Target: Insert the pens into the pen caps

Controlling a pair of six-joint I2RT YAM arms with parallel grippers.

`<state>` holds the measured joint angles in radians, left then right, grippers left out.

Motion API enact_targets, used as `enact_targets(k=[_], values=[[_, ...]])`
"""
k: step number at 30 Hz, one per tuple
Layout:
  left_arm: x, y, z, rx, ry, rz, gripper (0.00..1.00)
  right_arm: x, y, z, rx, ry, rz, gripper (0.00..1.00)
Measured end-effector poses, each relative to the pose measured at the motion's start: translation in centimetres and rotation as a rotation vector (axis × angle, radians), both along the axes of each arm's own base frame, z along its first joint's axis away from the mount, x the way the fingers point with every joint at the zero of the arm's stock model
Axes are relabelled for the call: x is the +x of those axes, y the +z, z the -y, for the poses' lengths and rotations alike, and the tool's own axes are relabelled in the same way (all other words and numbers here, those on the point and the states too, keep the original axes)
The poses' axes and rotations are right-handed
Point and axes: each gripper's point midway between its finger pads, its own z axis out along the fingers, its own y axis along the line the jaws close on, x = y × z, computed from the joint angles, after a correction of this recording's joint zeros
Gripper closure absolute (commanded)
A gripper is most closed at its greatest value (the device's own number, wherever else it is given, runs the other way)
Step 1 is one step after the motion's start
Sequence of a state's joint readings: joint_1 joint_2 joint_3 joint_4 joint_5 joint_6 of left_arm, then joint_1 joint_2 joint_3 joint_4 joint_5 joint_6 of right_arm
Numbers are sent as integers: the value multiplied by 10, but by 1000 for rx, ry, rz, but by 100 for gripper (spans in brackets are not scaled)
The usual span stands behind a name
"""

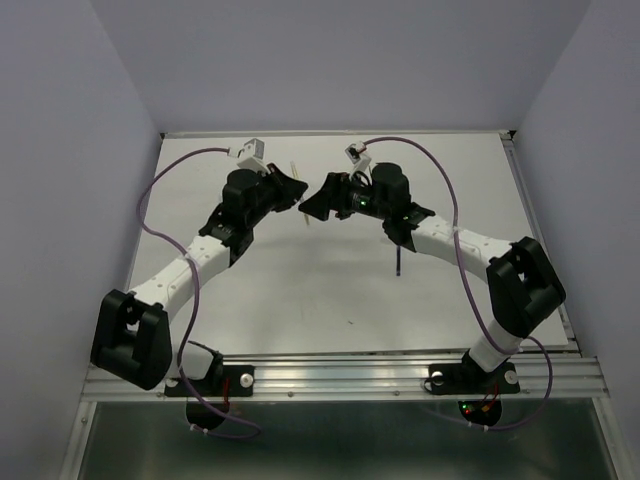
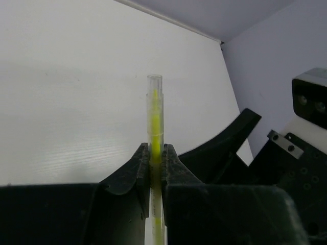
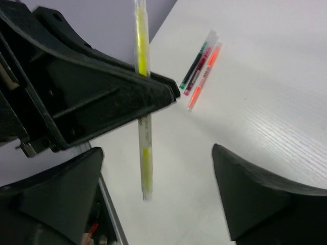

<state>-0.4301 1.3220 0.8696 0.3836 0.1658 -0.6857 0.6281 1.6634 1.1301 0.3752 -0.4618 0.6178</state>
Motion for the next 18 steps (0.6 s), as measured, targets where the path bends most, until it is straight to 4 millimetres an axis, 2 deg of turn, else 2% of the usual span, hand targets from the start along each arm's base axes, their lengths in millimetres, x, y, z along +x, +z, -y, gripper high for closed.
enact_targets(k=[4,7,9,11,13,14,15,18], values=[[28,2,-24,91,93,-22,100,12,-6,11,-26,-76,-13,0],[52,-15,-45,206,152,-76,100,24,-11,36,-50,-158,-38,0],[70,-40,-59,311,187,-154,100,35,-15,58,-60,-219,-59,0],[80,-64,-68,389,204,-225,100,47,-22,81,-73,-281,-81,0],[88,-99,-77,477,211,-315,100,59,-35,108,-100,-356,-117,0],[88,-113,-81,511,210,-354,100,63,-41,119,-112,-388,-132,0],[84,-140,-90,568,209,-429,100,65,-49,128,-130,-413,-154,0],[72,-175,-107,651,209,-550,100,63,-61,142,-176,-457,-182,0]])
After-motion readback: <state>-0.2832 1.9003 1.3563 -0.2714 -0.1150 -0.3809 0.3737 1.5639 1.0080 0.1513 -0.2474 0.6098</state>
